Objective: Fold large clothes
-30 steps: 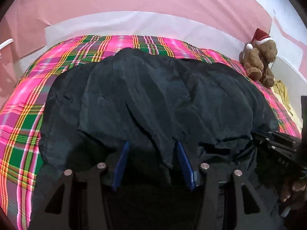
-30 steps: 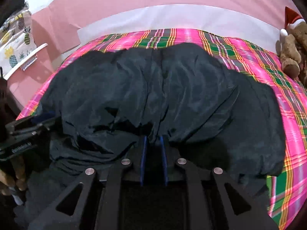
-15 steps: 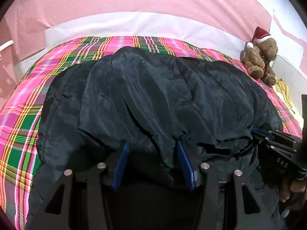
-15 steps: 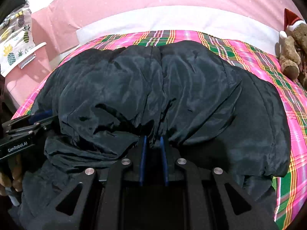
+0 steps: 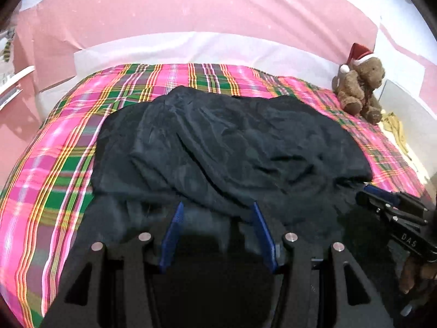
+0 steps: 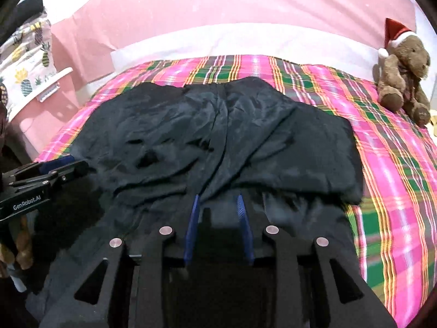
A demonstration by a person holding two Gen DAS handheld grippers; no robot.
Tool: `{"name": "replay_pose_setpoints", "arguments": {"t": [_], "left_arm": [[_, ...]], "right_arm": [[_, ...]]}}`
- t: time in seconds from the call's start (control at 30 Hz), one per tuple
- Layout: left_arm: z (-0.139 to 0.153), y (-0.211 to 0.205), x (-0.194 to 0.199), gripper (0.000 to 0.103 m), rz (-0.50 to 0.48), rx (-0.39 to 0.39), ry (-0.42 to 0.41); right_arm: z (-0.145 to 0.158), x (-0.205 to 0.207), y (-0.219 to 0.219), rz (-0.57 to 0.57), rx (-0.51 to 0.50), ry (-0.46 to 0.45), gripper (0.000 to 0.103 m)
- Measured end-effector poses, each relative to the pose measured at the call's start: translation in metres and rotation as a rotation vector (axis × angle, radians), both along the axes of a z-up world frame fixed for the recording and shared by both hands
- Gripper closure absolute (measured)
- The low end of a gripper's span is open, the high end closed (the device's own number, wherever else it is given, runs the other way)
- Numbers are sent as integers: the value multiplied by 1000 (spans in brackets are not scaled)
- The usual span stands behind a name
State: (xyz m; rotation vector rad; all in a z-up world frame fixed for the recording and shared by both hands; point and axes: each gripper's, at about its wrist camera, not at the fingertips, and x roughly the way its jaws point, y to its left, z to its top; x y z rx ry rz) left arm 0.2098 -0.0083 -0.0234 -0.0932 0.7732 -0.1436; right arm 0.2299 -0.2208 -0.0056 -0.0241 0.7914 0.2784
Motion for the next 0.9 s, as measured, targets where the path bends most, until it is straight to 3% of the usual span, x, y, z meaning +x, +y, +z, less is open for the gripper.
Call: {"name": "replay_pose_setpoints", "arguments": {"t": [0.43,0.9], "left_arm": [[12,1,-102,49,50,-18,-13],[-4,6,-154,48,72,24,12]], "right_arm": [[20,-101,-23,-22,74,-25,67],[1,-158,-42,-43,71,3,66]]}}
